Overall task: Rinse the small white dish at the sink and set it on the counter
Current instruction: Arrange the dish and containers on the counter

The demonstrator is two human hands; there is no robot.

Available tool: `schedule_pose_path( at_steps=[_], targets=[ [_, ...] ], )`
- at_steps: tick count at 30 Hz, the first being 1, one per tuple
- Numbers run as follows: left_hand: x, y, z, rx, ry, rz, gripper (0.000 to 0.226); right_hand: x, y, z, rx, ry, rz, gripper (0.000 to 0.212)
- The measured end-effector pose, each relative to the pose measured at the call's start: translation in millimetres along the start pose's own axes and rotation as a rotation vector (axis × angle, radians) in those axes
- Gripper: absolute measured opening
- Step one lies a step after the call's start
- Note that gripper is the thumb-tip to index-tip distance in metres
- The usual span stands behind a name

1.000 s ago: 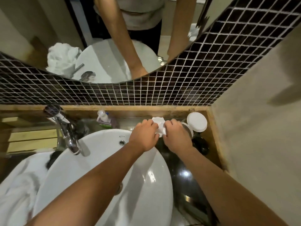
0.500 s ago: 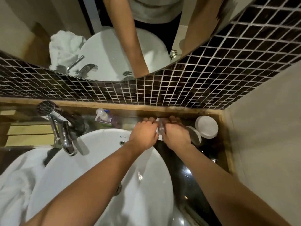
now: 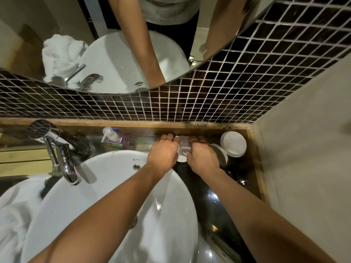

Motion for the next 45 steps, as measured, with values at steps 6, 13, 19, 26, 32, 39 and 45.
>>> schedule_pose_path(
  at_steps=[6, 13, 19, 26, 32, 39, 45],
  targets=[
    [7.1, -5.9, 1.2, 0.067, 0.058, -0.007, 0.053, -2.4, -0.6, -2.2, 0.017, -0.025, 0.049, 0.056],
    [12.4, -2.4, 1.7, 0.055, 0.092, -0.113, 0.052, -2.1, -1.2, -4.5, 0.014, -0.04, 0.102, 0.049],
    [19.4, 3.7, -4.2, 0.013, 0.186, -0.301, 0.04, -4.2, -4.8, -4.0, 0.043, -0.09, 0.186, 0.049],
    [26.3, 6.4, -4.7, -0.059, 0.357, -0.676, 0.029, -6.1, -4.1, -5.7, 0.023, -0.138, 0.352, 0.05],
    [2.0, -1.5, -2.8, 0.013, 0.21, -0.386, 0.039, -8.4, -2.8, -8.1, 0.005, -0.118, 0.431, 0.047],
    [-11.6, -2.3, -4.9, 0.027, 0.097, -0.286, 0.039, -11.7, -3.7, -9.8, -0.006, -0.15, 0.543, 0.05],
    [-11.5, 0.8, -5.5, -0.001, 0.113, -0.236, 0.039, -12.3, -7.1, -11.5, 0.011, -0.159, 0.606, 0.045]
  ],
)
Point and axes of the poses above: each hand's wrist, its own z-axis towards the middle knuckle, its own y-axis out of the back of the hand, x = y × z, the point moved 10 cm from there along z, towards the middle knuckle, and after that the axes turned 3 degrees about y, right-handed, at the moved point
